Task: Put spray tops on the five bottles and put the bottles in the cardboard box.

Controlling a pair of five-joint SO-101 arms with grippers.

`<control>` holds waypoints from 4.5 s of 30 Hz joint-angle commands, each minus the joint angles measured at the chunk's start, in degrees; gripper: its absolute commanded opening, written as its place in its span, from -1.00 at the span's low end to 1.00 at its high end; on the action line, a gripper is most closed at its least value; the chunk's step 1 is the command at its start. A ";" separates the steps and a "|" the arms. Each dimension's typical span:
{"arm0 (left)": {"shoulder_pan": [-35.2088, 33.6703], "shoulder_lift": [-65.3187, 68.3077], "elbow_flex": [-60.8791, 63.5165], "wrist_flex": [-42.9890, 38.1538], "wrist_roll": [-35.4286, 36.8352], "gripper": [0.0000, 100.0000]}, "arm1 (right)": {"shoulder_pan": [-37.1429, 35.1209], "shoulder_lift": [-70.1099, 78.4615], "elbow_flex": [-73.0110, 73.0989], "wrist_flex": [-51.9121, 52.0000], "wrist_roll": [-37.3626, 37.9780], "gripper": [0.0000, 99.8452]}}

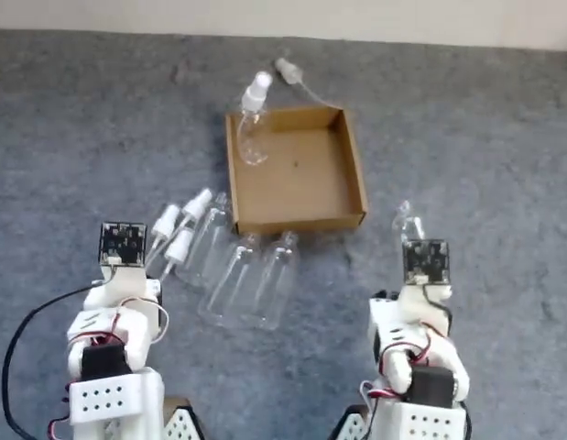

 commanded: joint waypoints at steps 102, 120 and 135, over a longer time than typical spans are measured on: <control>-0.57 -0.22 1.54 5.19 -0.53 -0.99 | -0.22 -0.40 11.47 3.03 0.44 -0.99; -0.57 -0.22 1.54 5.19 -0.53 -0.99 | -0.22 -0.40 11.47 3.03 0.44 -0.99; -0.57 -0.22 1.54 5.19 -0.53 -0.99 | -0.22 -0.40 11.47 3.03 0.44 -0.99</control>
